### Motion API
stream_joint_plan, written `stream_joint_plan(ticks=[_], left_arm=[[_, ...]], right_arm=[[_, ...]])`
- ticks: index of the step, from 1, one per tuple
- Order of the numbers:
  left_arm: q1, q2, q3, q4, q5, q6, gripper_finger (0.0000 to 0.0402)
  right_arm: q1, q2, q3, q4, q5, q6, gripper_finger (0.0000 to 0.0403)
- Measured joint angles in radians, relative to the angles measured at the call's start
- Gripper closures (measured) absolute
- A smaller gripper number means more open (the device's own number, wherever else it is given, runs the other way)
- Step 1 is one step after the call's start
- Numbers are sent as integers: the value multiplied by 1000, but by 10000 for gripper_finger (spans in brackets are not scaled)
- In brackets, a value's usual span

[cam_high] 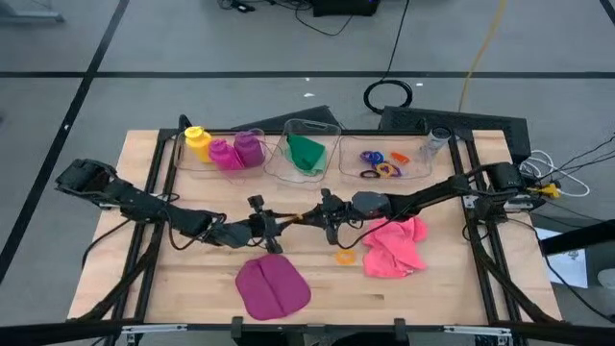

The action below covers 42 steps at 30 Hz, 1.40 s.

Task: Pick & Place Sports Items
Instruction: Put the left yellow spring keychain into the right transparent bin

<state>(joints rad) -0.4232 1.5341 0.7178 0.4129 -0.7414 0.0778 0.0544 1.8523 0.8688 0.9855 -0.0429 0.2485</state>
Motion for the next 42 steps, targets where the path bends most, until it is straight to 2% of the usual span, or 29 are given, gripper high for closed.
stream_joint_plan(ticks=[10,17,23,25,27,30,34,38,42], left_arm=[[-3,0,0,-4,1,-18,209],[-34,-4,0,-18,-19,2,160],[-79,-77,0,-76,-24,-18,143],[-108,-118,5,-125,68,-47,141],[-131,-164,1,-193,84,-77,141],[-126,-213,3,-251,22,-134,141],[-159,-261,1,-347,41,-179,141],[-166,-272,1,-418,21,-233,142],[-161,-273,1,-436,15,-262,142]], right_arm=[[0,0,-1,-3,-6,-6,402],[0,1,-1,0,-7,-7,402],[-9,0,5,21,-13,-6,402],[-27,-2,6,24,58,-1,402],[-41,-2,6,20,90,2,403],[-24,-2,6,15,39,0,403],[-33,-5,5,10,30,-3,403],[-36,-61,2,-86,28,-26,403],[-45,-168,2,-280,27,-89,403]])
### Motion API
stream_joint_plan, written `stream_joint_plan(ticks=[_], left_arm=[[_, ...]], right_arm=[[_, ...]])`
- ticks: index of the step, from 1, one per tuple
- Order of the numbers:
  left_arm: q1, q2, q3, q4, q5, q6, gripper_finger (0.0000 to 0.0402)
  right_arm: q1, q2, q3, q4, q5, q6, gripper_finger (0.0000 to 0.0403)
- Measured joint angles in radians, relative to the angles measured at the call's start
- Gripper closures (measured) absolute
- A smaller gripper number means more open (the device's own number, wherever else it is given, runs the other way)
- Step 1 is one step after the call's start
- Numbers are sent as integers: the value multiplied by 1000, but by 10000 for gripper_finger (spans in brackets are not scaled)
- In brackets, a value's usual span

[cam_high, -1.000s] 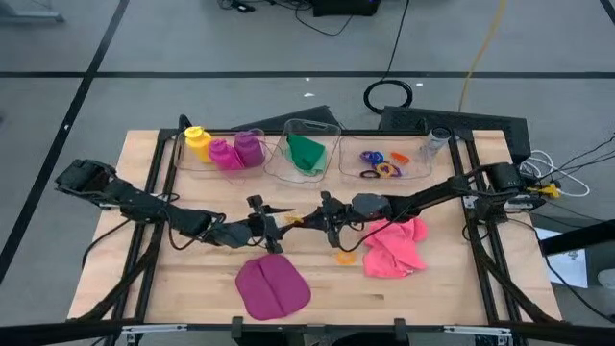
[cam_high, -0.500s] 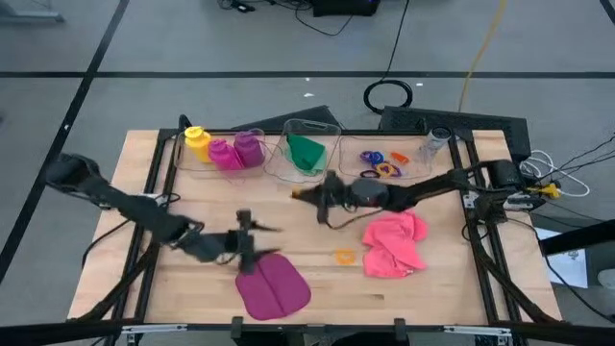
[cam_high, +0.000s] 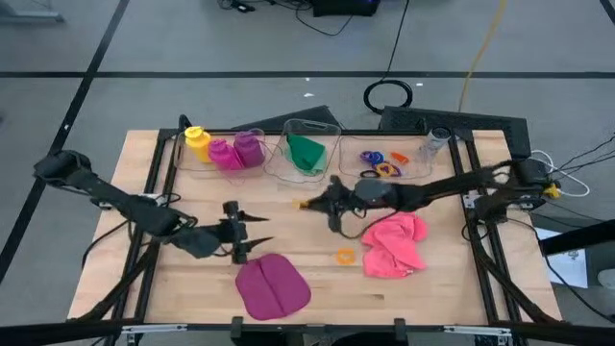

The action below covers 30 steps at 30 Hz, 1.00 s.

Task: Pick & Place Sports Items
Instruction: Put the left yellow spring keychain into the right transparent bin

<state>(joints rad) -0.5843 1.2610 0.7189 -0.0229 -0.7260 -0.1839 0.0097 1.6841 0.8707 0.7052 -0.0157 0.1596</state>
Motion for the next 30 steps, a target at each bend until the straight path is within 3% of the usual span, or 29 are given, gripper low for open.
stream_joint_plan(ticks=[5,8,11,13,18,30], left_arm=[[-2,2,0,-3,25,-4,142],[2,4,-7,19,67,-2,142],[17,3,-46,137,188,36,142],[40,4,-93,256,293,69,142],[103,3,-211,490,465,88,142],[172,3,-264,525,474,48,142]], right_arm=[[9,-173,0,-276,158,-48,403],[20,-267,0,-457,332,-72,403],[31,-344,-1,-620,527,-64,403],[36,-380,-8,-695,598,-36,403],[-2,-428,-76,-734,648,36,403],[-264,-432,-269,-714,642,146,403]])
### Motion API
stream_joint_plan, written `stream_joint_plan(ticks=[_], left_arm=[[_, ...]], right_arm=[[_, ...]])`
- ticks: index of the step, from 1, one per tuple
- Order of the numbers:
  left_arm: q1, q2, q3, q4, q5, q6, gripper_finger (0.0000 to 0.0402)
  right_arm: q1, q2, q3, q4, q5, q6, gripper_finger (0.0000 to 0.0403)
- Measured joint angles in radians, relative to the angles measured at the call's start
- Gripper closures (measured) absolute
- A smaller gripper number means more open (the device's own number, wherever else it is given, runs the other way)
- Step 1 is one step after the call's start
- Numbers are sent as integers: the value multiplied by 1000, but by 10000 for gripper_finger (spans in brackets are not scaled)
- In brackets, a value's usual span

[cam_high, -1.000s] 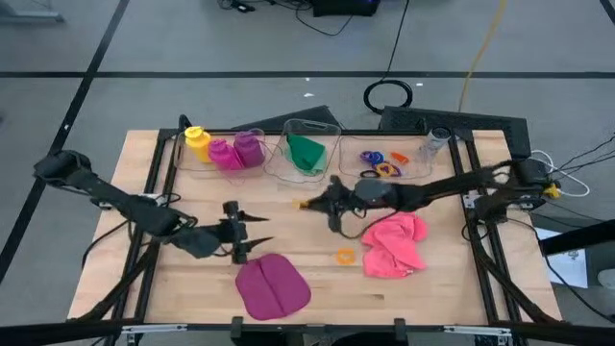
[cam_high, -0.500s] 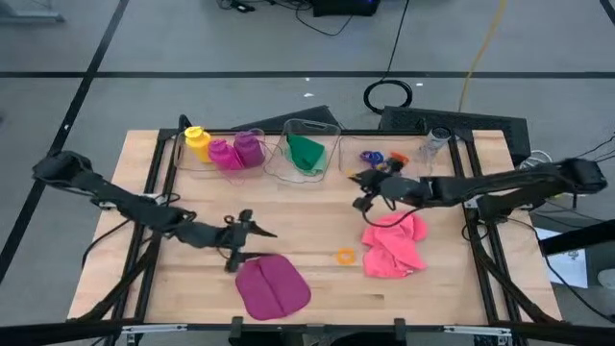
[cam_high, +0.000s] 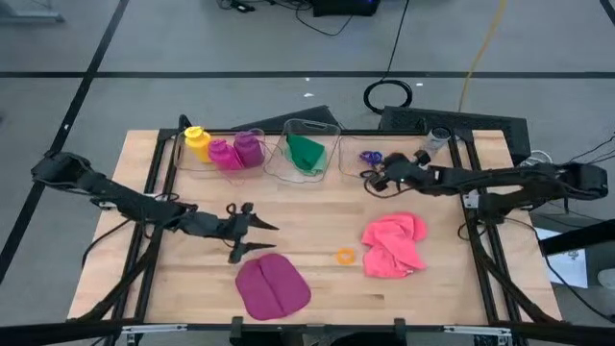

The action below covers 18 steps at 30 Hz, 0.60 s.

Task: Pick & Place Sports Items
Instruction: Put the left yellow spring keychain into the right transparent bin, then fold the purple microfiber towel

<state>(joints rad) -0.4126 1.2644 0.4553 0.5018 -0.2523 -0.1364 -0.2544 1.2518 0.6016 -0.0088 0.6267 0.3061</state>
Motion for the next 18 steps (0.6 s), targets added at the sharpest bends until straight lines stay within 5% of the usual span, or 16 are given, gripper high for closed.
stream_joint_plan(ticks=[6,18], left_arm=[[0,0,0,-2,0,1,142],[0,0,0,-3,0,2,142]], right_arm=[[-41,0,-107,180,-68,-43,388],[-20,0,-125,402,-326,-158,249]])
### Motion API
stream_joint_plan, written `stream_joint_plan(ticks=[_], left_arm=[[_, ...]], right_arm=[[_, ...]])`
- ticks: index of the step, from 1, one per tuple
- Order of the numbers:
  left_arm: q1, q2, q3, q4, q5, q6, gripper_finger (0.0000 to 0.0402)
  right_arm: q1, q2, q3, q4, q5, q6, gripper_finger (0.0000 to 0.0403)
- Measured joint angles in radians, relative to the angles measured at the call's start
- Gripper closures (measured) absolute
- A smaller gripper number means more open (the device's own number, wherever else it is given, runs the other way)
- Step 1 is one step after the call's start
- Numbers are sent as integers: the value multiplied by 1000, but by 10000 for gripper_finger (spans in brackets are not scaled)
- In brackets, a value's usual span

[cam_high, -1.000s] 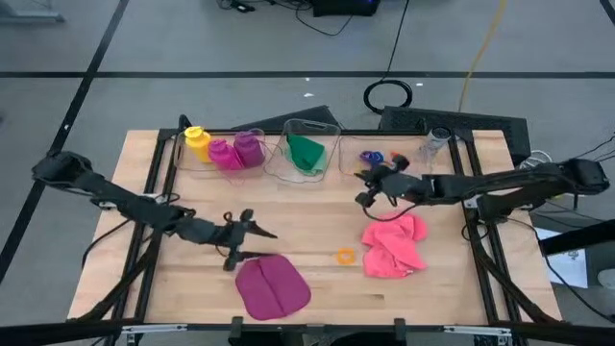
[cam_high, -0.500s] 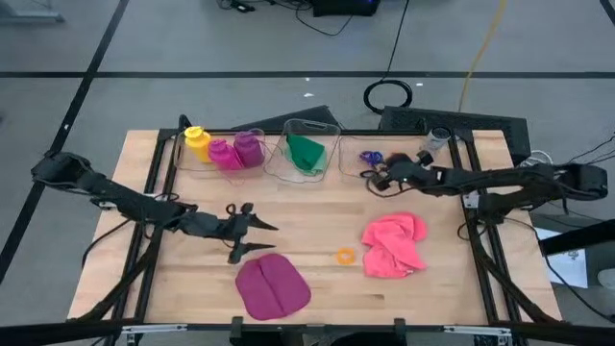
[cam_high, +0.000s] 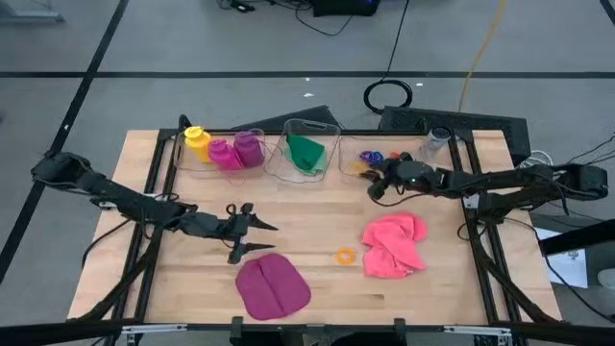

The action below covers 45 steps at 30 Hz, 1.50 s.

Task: Pick & Place Sports Items
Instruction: Fold the purple microfiber towel

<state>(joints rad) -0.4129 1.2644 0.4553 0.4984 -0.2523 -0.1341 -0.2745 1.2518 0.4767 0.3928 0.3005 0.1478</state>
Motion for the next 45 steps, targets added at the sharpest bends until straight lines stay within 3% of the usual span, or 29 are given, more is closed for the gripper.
stream_joint_plan(ticks=[10,18,21,27,34,39,45], left_arm=[[-1,0,0,-1,2,0,142],[-9,0,0,-1,200,-23,142],[-35,4,0,0,214,-26,142],[-94,90,0,26,176,-73,142],[-87,264,83,10,201,-91,142],[-45,353,184,-209,226,-114,142],[9,376,254,-469,238,-209,142]], right_arm=[[2,-7,0,159,-187,29,187],[58,-53,0,330,-437,76,170],[124,-51,0,404,-480,51,169],[270,-38,0,486,-488,-75,176],[348,-38,3,448,-487,-88,188],[358,-38,3,397,-486,-101,193],[353,-38,4,387,-485,-108,193]])
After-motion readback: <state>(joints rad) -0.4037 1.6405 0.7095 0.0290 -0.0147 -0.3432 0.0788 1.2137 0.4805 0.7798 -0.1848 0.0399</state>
